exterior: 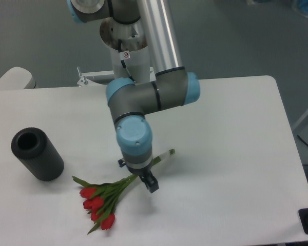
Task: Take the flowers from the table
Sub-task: 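Move the gripper over the red tulip stems and lower it, then close the gripper around the tulip stems below the blooms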
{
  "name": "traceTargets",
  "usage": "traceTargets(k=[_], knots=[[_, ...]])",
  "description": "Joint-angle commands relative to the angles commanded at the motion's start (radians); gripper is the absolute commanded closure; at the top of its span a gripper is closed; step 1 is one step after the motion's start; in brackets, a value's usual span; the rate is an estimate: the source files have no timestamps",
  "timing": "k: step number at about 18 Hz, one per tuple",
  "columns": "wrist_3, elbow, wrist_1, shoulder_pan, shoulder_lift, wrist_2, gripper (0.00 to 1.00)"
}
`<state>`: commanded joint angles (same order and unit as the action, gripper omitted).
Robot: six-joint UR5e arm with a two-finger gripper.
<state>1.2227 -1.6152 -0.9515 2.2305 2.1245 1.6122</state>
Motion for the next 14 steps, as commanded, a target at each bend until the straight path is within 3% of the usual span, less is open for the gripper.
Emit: traceTargets(k=[2,6,8,11,14], knots=[[-0.043,-0.008,0.040,-0.015,0.011,0.002,0.00],[-0.067,-0.005,0.043,-0.023,0.020,0.005,0.02],[-0.119,0.004,0.049,-0.029,0.032,0.003,0.19],[-0.146,0.014,0.060,-0.037,0.041,0.005,0.52],[-0.146,0.015,0.060,-0.035,0.040,0.005,0.59]])
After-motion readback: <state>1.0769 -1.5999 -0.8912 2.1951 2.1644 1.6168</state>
